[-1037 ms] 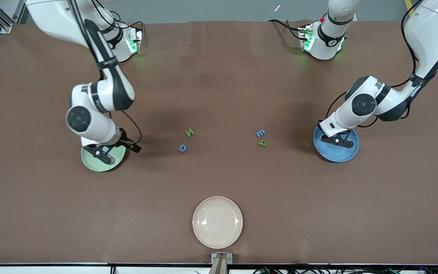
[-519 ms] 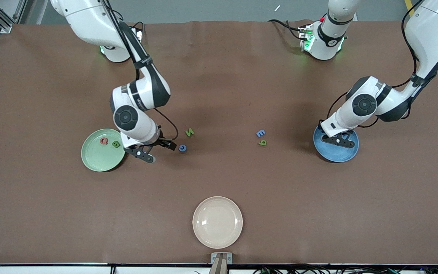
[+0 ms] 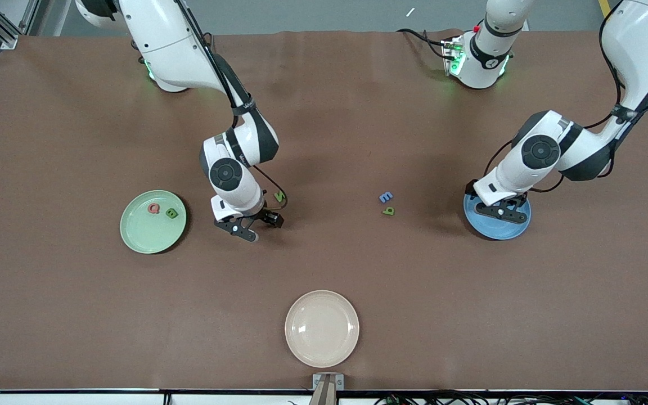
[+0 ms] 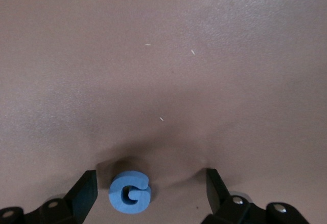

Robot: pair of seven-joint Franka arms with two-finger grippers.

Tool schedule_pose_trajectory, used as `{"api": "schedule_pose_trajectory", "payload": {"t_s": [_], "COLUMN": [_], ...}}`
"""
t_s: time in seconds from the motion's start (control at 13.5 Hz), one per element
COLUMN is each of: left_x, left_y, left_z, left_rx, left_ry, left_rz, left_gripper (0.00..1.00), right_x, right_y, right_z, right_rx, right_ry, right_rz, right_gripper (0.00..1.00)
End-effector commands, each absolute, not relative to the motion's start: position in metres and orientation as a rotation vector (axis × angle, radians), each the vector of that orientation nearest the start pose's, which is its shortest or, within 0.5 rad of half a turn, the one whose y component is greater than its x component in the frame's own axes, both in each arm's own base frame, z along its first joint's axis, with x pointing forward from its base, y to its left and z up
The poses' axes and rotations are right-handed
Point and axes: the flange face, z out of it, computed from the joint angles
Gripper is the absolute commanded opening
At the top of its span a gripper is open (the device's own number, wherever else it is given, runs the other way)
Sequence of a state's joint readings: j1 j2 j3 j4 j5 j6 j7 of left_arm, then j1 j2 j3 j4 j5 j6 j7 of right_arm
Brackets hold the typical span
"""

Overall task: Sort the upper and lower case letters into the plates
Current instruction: 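Grasp the blue G with the right gripper while the left gripper grasps the d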

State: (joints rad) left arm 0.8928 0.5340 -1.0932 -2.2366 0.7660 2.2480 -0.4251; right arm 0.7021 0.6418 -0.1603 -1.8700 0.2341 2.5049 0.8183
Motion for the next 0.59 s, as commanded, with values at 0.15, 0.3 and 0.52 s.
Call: {"api": "schedule_pose_trajectory", "payload": {"t_s": [0.15, 0.3, 0.52], "left_x": [0.518, 0.518, 0.521], "left_y": [-0.187, -0.228, -0.285], "left_z": [0.288, 0.292, 0.271], "left_rx": [-3.046, -3.091, -3.092], "left_ry": [0.258, 0.148, -0.130], "left_rz": [0.074, 0.052, 0.057], "left_gripper": [0.99, 0.99, 0.99], "right_x": [0.545, 0.540, 0.539], "right_y": [0.338, 0.344, 0.347], "right_z": [0.177, 0.176, 0.177], "right_rx": [-3.014, -3.020, -3.022], "right_ry": [0.689, 0.671, 0.664], "right_rz": [0.025, 0.029, 0.029], "right_gripper": [0.82, 0.74, 0.56]}}
